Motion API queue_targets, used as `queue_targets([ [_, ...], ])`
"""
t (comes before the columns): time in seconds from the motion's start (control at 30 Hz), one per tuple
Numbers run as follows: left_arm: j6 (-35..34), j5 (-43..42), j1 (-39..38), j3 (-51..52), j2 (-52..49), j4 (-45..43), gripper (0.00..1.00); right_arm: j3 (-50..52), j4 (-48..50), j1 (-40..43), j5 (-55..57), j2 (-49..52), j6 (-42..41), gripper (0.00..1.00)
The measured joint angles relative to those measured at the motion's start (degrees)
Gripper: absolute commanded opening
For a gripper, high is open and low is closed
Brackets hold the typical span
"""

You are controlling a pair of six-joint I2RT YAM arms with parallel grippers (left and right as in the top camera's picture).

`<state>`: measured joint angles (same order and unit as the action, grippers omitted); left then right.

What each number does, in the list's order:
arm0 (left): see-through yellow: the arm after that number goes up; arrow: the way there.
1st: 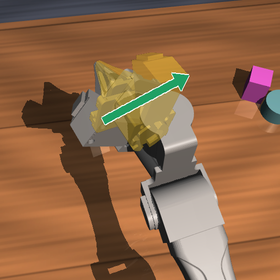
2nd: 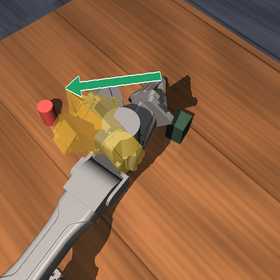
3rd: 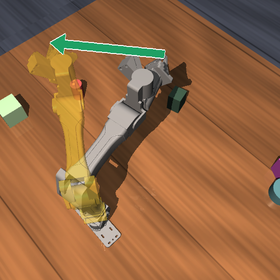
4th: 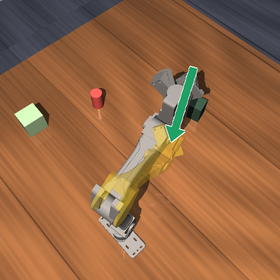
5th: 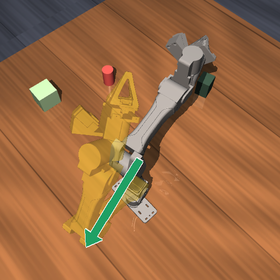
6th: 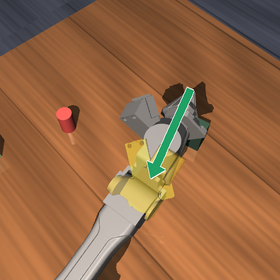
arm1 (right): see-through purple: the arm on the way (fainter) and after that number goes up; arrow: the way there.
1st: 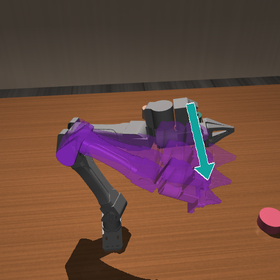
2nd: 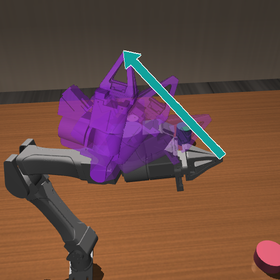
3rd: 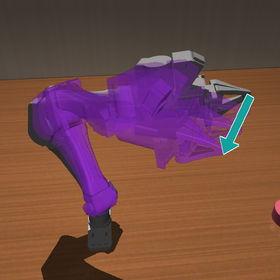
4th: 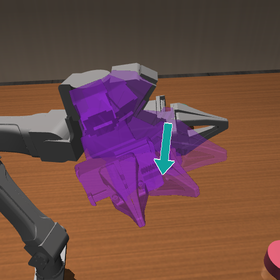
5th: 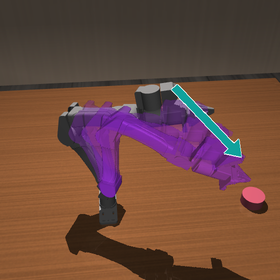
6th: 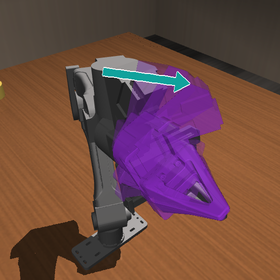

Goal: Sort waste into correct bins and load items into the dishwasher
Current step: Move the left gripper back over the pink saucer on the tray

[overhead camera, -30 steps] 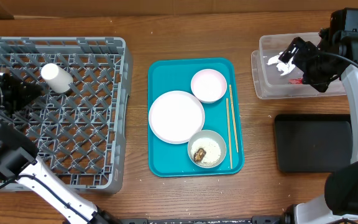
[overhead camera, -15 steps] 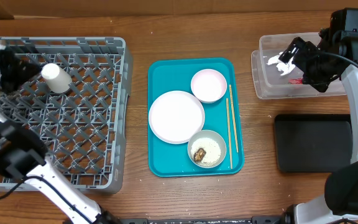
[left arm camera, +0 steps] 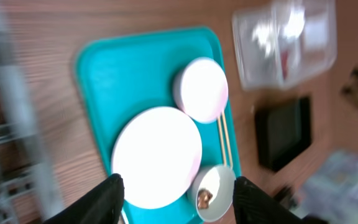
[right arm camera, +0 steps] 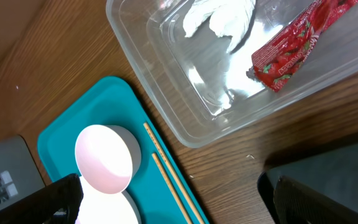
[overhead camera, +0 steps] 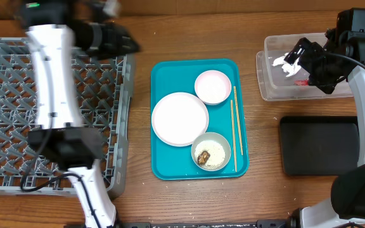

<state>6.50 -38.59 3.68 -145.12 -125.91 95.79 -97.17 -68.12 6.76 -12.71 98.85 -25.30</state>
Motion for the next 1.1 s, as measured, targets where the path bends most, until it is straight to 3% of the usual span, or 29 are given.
queue_targets([
  [0.07,0.09,3.23,-5.62,0.0,0.0,-0.61,0.75,0.0,0.02,-0.02,0.0,0.0,0.02,1.0],
  [0.13,0.13,6.93,-11.34,0.04,0.0,-1.66,0.94,0.0,0.02,-0.02,-0.02,0.0,0.0,1.0],
  [0.17,0.2,8.61,-13.94,0.13,0.0,-2.19,0.95,0.0,0.0,0.0,0.0,0.0,0.0,1.0],
  [0.23,-0.04,13.16,-20.76,0.83,0.0,-4.07,0.93,0.0,-0.02,0.0,0.02,0.0,0.02,1.0],
  [0.3,-1.01,17.16,-25.22,2.56,0.0,-7.43,0.86,0.0,0.04,-0.02,0.0,0.0,0.0,1.0],
  [0.47,-3.58,22.38,-32.96,8.68,0.0,-13.75,0.63,0.0,0.0,0.0,0.0,0.0,-0.02,1.0],
  [0.57,-4.76,24.2,-35.98,12.46,0.0,-17.99,0.58,0.0,0.02,0.0,0.0,0.0,0.0,1.0],
  [1.1,-11.04,28.17,-39.23,31.39,0.0,-35.32,0.57,0.0,0.02,-0.02,0.0,0.0,0.0,1.0],
])
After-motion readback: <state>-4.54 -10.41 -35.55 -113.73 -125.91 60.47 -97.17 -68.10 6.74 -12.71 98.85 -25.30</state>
